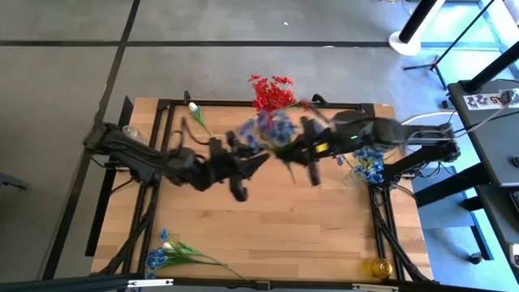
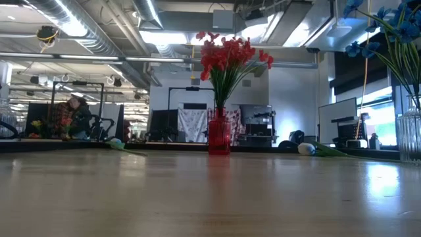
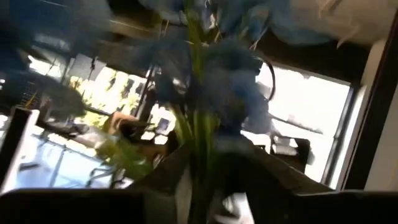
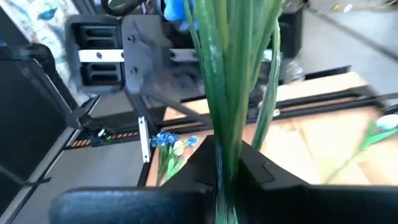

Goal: Sort flowers into vase by color
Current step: Put the top blue flowers into the transparent vase

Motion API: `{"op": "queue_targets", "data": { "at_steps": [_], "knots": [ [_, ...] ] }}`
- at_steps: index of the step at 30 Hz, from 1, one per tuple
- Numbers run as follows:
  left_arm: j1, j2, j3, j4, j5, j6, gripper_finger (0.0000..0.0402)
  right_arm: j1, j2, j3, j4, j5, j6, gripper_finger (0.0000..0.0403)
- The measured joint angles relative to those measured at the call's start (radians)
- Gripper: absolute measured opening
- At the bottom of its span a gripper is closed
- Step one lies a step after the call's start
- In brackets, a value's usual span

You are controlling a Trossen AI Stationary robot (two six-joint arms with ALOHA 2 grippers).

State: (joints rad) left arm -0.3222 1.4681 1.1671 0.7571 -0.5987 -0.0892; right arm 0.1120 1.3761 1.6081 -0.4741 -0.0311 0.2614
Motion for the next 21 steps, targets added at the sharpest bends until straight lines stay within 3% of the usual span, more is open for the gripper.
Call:
{"op": "queue_targets", "data": {
  "at_steps": [3,8,17,21],
  "knots": [
    [-0.048,-0.110,0.000,-0.199,-0.031,0.015,0.0150,-0.001,-0.082,0.000,-0.049,0.042,-0.036,0.0011],
    [-0.110,-0.247,0.000,-0.453,-0.082,-0.091,0.0164,-0.001,-0.240,0.000,-0.100,0.116,-0.091,0.0019],
    [-0.145,-0.285,0.000,-0.489,-0.179,-0.093,0.0151,-0.001,-0.446,0.002,-0.256,0.231,-0.153,0.0013],
    [-0.145,-0.285,0.000,-0.491,-0.178,-0.141,0.0152,-0.001,-0.532,0.000,-0.408,0.365,-0.166,0.0009]
  ]
}}
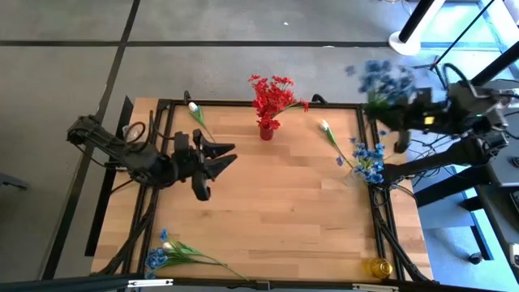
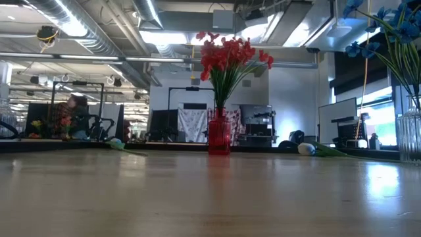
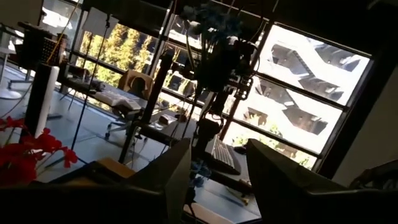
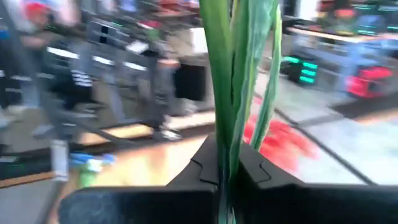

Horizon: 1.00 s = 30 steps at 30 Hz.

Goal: Sort flowers into vase by color
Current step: Put the top blue flowers into the transparent vase

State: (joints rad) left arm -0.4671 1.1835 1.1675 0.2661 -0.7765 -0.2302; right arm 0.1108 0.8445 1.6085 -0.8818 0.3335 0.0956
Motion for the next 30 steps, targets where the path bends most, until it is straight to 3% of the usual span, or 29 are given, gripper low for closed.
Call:
{"op": "queue_targets", "data": {
  "at_steps": [6,13,22,25,30],
  "knots": [
    [0.000,0.001,0.000,0.018,0.002,-0.030,0.0156,0.000,-0.178,-0.120,-0.081,0.240,-0.003,0.0010],
    [0.011,0.015,-0.004,-0.005,0.015,-0.057,0.0152,0.000,-0.420,-0.384,-0.063,0.332,0.018,0.0009],
    [0.019,0.047,-0.004,-0.006,0.028,-0.083,0.0151,0.000,-0.551,-0.405,-0.113,0.565,0.142,0.0009],
    [0.045,0.059,-0.004,-0.003,0.027,-0.103,0.0151,0.000,-0.549,-0.491,-0.147,0.567,0.264,0.0009],
    [0.085,0.078,-0.004,-0.001,0.043,-0.136,0.0151,0.000,-0.548,-0.657,-0.147,0.482,0.453,0.0008]
  ]
}}
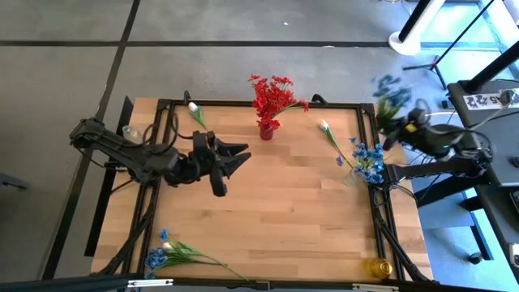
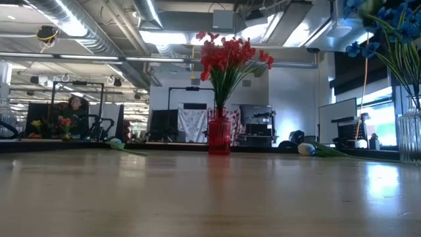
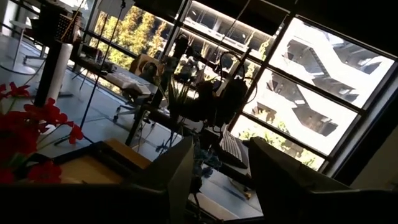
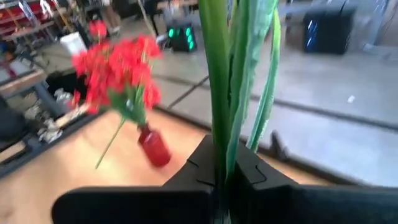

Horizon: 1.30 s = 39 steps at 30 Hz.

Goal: Sort flowers into vase by color
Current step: Put the top blue flowers into the transparent vase

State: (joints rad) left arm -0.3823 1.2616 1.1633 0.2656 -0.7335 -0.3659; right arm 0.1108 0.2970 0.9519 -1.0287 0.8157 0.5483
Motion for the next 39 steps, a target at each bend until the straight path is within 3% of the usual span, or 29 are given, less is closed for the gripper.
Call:
{"op": "queue_targets", "data": {
  "at_steps": [5,13,20,32,39],
  "knots": [
    [0.004,0.011,0.000,0.002,0.027,-0.002,0.0151,0.000,0.000,-0.074,0.004,-0.106,0.078,0.0008],
    [0.002,0.011,0.000,0.009,0.033,-0.001,0.0151,0.000,-0.001,-0.080,-0.032,-0.138,0.084,0.0008],
    [0.001,0.010,0.000,0.026,0.134,-0.032,0.0151,0.000,-0.001,-0.080,-0.056,-0.206,0.104,0.0008],
    [0.001,0.010,0.000,0.026,0.144,-0.022,0.0151,0.000,-0.009,-0.209,0.060,-0.180,0.132,0.0012],
    [0.001,0.004,0.000,0.011,0.136,0.007,0.0151,0.000,-0.010,-0.280,0.217,-0.174,-0.024,0.0018]
  ]
}}
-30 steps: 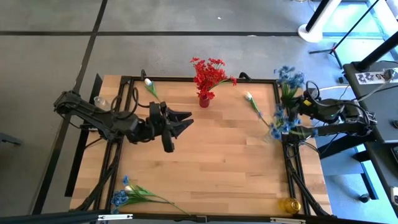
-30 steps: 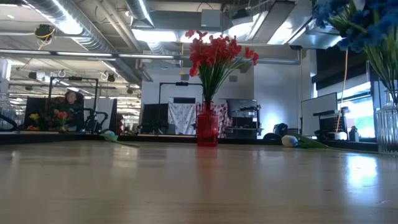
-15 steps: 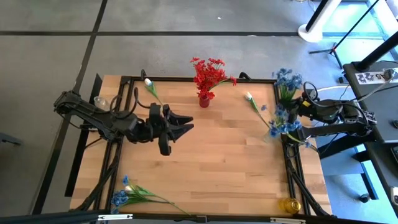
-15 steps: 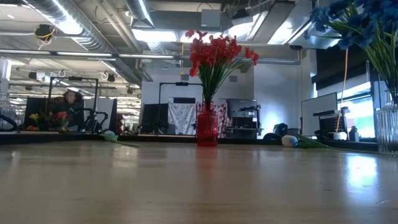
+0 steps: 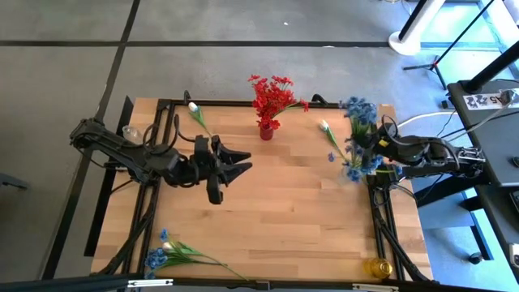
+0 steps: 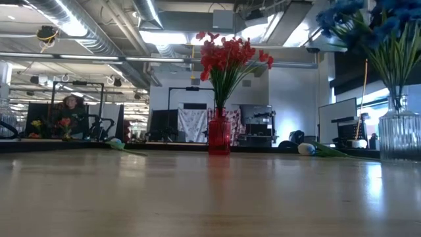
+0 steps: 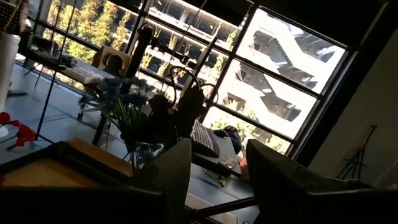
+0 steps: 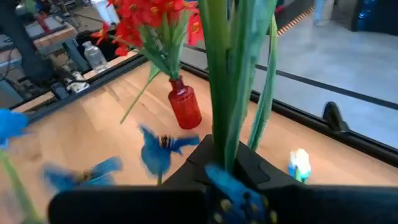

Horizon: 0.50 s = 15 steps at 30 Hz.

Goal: Sort flowers into vase by color
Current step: Put the top blue flowers into the transparent vase

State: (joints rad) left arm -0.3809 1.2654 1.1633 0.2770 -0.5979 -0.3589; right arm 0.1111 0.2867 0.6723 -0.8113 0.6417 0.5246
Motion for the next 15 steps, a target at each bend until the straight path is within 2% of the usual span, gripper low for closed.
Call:
{"op": "queue_targets", "data": {
  "at_steps": [4,9,15],
  "knots": [
    [0.010,-0.020,0.000,-0.021,-0.091,-0.001,0.0151,0.000,0.000,-0.051,0.015,-0.003,-0.006,0.0059],
    [0.057,-0.037,0.001,-0.160,-0.079,-0.051,0.0151,0.000,0.002,-0.059,0.007,-0.006,-0.034,0.0134],
    [0.128,-0.036,0.001,-0.394,-0.002,-0.192,0.0151,0.000,0.003,0.052,-0.034,-0.050,-0.094,0.0208]
  ]
}}
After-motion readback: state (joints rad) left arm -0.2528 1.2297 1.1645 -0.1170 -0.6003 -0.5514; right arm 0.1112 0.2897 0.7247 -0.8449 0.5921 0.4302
